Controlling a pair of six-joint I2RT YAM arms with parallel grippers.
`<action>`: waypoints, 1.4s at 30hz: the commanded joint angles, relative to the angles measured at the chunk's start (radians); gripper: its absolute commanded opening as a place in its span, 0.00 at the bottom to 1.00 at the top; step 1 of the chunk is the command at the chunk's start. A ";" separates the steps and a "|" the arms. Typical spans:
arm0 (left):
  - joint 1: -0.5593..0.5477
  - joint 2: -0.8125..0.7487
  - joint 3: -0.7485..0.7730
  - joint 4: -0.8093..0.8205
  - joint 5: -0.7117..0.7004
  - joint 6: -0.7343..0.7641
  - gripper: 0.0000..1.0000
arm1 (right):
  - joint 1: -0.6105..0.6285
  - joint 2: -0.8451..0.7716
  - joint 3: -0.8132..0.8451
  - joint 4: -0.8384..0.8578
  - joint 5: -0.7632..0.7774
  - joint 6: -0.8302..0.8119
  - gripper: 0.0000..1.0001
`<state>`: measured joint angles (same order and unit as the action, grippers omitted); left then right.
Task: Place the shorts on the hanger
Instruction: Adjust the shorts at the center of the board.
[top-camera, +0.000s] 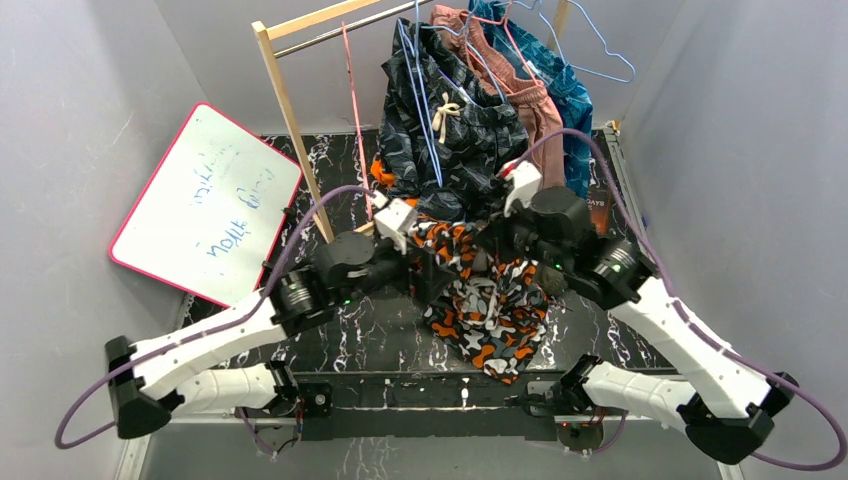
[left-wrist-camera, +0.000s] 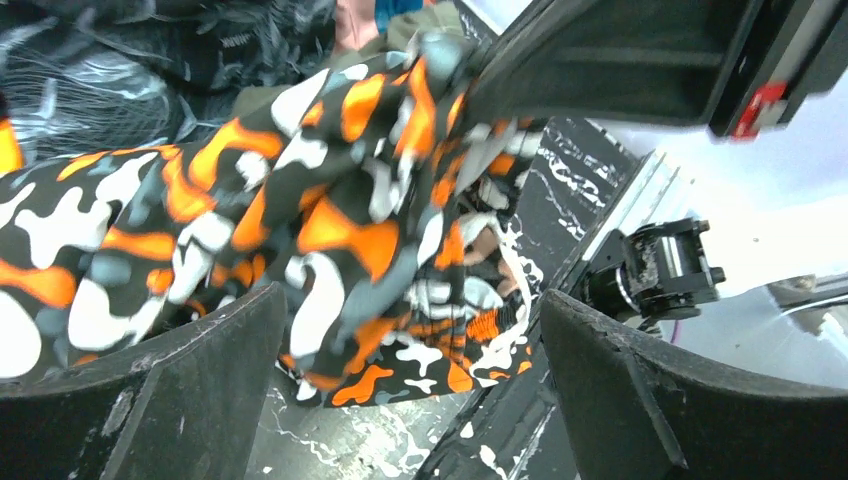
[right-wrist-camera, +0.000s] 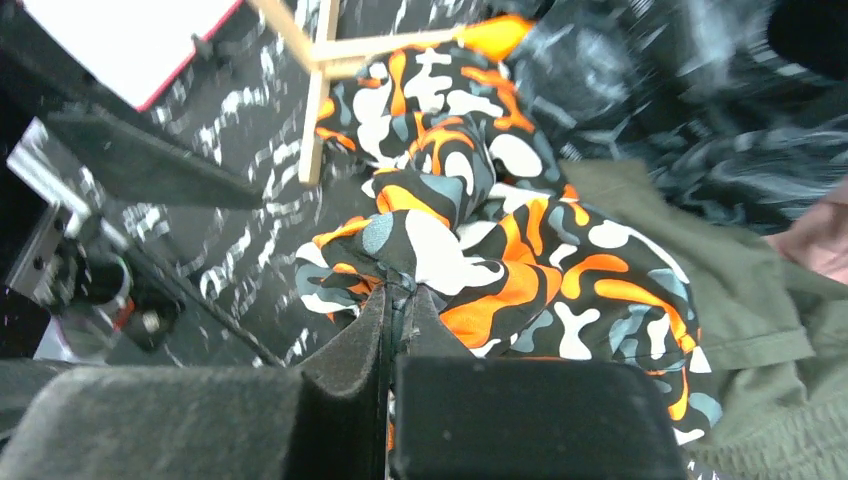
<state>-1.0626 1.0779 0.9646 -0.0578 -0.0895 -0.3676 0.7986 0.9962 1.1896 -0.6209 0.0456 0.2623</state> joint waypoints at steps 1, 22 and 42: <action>-0.002 -0.157 -0.046 -0.032 -0.063 -0.033 0.98 | -0.004 -0.105 0.109 0.125 0.221 0.116 0.00; -0.003 0.033 -0.141 0.359 0.218 -0.150 0.97 | -0.004 -0.251 0.058 0.268 0.358 0.449 0.00; -0.046 0.249 -0.165 0.483 0.190 -0.113 0.98 | -0.004 -0.306 -0.031 0.345 0.381 0.523 0.00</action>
<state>-1.0847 1.3170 0.7933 0.3714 0.1314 -0.5224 0.7979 0.7090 1.1645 -0.3779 0.4057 0.7635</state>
